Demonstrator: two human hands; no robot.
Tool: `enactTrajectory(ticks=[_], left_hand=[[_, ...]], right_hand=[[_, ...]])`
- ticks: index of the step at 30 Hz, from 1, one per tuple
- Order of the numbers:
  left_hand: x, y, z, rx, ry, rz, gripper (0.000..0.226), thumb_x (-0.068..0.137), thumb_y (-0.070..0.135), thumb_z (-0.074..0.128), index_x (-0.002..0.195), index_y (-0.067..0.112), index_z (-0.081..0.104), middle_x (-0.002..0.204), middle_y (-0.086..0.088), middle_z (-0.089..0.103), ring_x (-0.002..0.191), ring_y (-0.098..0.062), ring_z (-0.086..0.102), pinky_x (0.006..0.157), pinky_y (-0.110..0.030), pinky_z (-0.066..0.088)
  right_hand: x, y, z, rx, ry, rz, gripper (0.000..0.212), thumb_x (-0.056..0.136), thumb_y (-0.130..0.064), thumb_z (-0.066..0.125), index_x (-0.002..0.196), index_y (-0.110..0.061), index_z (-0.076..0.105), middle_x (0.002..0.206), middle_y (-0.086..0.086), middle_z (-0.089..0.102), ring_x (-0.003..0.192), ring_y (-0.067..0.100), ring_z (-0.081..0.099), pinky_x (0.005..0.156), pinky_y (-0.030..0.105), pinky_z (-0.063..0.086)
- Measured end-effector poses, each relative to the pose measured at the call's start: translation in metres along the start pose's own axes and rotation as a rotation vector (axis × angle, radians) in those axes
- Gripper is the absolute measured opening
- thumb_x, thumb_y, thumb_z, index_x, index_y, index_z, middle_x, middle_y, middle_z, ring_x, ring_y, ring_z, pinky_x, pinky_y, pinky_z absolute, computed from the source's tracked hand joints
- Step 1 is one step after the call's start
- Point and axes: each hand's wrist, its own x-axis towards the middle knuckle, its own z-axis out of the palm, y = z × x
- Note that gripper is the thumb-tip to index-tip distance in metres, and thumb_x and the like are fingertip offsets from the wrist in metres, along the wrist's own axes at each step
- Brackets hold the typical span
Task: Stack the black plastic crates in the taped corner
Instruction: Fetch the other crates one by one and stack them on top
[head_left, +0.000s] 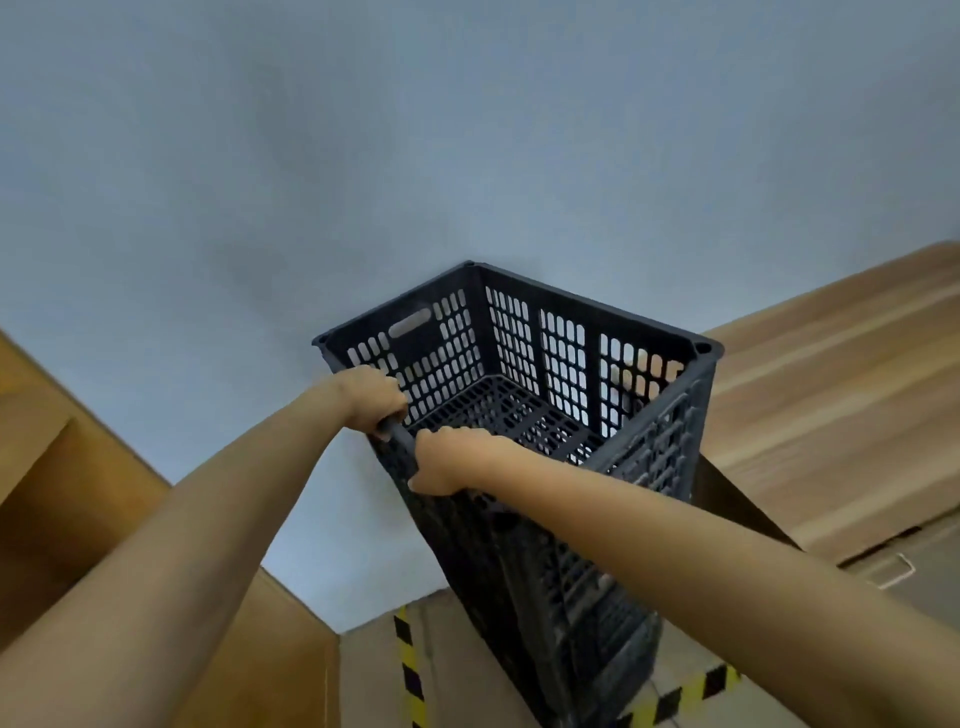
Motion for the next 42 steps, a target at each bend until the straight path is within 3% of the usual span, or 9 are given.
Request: enactTrajectory(ticks=[7, 11, 19, 23, 42], left_hand=[[-0.002, -0.003, 0.01, -0.022, 0.07, 0.02, 0.046, 0.088, 0.048, 0.062, 0.119, 0.014, 0.062, 0.12, -0.008, 0.063, 0.11, -0.028, 0.061, 0.09, -0.039, 0.049], [0.0, -0.004, 0.01, -0.045, 0.07, 0.035, 0.05, 0.086, 0.05, 0.065, 0.119, 0.014, 0.061, 0.121, -0.007, 0.063, 0.11, -0.027, 0.06, 0.091, -0.039, 0.049], [-0.003, -0.006, 0.015, -0.098, 0.103, 0.027, 0.051, 0.084, 0.051, 0.067, 0.117, 0.013, 0.058, 0.12, -0.007, 0.061, 0.11, -0.027, 0.059, 0.093, -0.039, 0.049], [-0.004, -0.005, 0.017, -0.116, 0.115, 0.021, 0.05, 0.084, 0.05, 0.067, 0.116, 0.013, 0.059, 0.118, -0.008, 0.062, 0.108, -0.027, 0.059, 0.088, -0.037, 0.047], [0.001, -0.006, 0.014, -0.099, 0.137, 0.039, 0.052, 0.081, 0.054, 0.068, 0.114, 0.014, 0.06, 0.115, -0.006, 0.063, 0.105, -0.026, 0.06, 0.085, -0.035, 0.046]], right_hand=[[0.001, -0.028, 0.032, -0.084, 0.436, 0.231, 0.024, 0.099, -0.021, 0.05, 0.119, -0.009, 0.051, 0.115, 0.008, 0.061, 0.106, 0.029, 0.061, 0.072, 0.034, 0.034], [0.002, -0.032, 0.045, -0.128, 0.539, 0.28, 0.017, 0.098, -0.02, 0.054, 0.112, -0.01, 0.051, 0.106, 0.006, 0.064, 0.097, 0.027, 0.064, 0.065, 0.033, 0.032], [0.004, -0.034, 0.042, -0.212, 0.541, 0.252, 0.018, 0.1, -0.01, 0.044, 0.116, -0.005, 0.051, 0.114, 0.012, 0.063, 0.105, 0.033, 0.062, 0.068, 0.036, 0.036], [0.002, -0.033, 0.04, -0.241, 0.499, 0.247, 0.018, 0.099, -0.008, 0.046, 0.116, -0.004, 0.05, 0.111, 0.013, 0.063, 0.1, 0.033, 0.063, 0.065, 0.036, 0.036], [0.004, -0.023, 0.033, -0.231, 0.441, 0.208, 0.025, 0.104, -0.02, 0.04, 0.12, -0.004, 0.049, 0.113, 0.014, 0.062, 0.102, 0.034, 0.061, 0.066, 0.037, 0.036]])
